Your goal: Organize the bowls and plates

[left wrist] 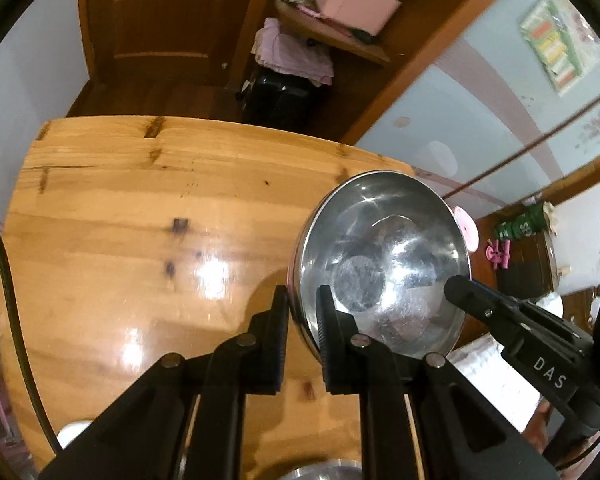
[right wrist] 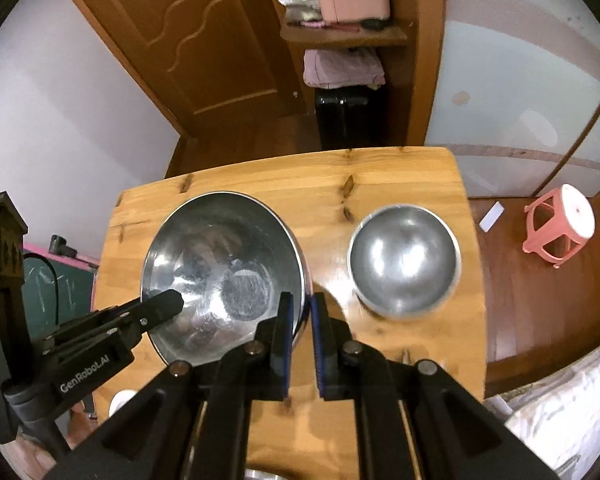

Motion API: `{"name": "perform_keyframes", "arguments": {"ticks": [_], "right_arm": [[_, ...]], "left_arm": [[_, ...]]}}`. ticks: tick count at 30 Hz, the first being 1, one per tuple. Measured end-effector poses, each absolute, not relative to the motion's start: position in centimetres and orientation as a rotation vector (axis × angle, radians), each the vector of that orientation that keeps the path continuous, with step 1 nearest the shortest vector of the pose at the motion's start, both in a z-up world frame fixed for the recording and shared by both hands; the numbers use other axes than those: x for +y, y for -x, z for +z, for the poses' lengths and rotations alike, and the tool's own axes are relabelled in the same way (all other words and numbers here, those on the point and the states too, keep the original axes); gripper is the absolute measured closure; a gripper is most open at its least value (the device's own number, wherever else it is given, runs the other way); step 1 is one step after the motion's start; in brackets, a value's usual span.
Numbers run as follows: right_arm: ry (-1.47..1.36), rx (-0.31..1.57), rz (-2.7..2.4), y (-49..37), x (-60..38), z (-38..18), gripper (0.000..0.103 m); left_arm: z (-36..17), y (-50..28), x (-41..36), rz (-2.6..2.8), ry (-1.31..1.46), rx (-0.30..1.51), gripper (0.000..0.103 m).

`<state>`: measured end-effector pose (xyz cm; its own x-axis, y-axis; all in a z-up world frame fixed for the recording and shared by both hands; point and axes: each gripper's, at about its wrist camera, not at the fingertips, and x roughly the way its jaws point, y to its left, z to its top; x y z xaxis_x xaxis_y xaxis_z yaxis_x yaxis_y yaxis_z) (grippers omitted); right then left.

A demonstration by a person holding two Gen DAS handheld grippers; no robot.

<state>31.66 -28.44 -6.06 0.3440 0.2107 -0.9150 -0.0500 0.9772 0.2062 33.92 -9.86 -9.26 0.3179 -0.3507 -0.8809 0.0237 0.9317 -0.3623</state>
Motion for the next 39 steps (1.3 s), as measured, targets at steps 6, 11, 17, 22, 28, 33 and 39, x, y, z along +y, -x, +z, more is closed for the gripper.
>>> {"name": "perform_keyframes", "arguments": {"ticks": [6, 11, 17, 22, 28, 33, 39], "right_arm": [[-0.166, 1.185, 0.167, -25.2, -29.2, -2.7, 0.094], [-0.161, 1.17, 0.163, -19.1, -29.9, -1.5, 0.094], [-0.211, 1.175, 0.161, -13.0, -30.7, -2.6, 0.094], [-0.236, 1.172, 0.156, -8.6, -30.4, -4.4, 0.094], [-0.231, 1.196, 0.136, -5.7, -29.5, -7.9, 0.094], [-0.266, 1.243, 0.129, -5.0, -29.4, -10.7, 0.094], [-0.245, 1.267, 0.103, -5.0, -28.9, -12.7, 0.094]], "left_arm": [[-5.3, -27.3, -10.1, -0.299, 0.273, 1.218, 0.092], [-3.9, -21.6, -11.1, -0.337, 0.225, 1.229, 0.091], [-4.2, -15.7, -11.4, -0.36, 0.202, 1.227, 0.091], [-6.3, -12.0, -11.0, -0.359, 0.179, 1.237, 0.091], [-10.1, -9.3, -10.8, -0.346, 0.127, 1.26, 0.091], [-12.7, -8.4, -11.1, -0.337, 0.084, 1.29, 0.091], [-15.7, -8.5, -11.3, -0.332, 0.089, 1.353, 0.091]]}}
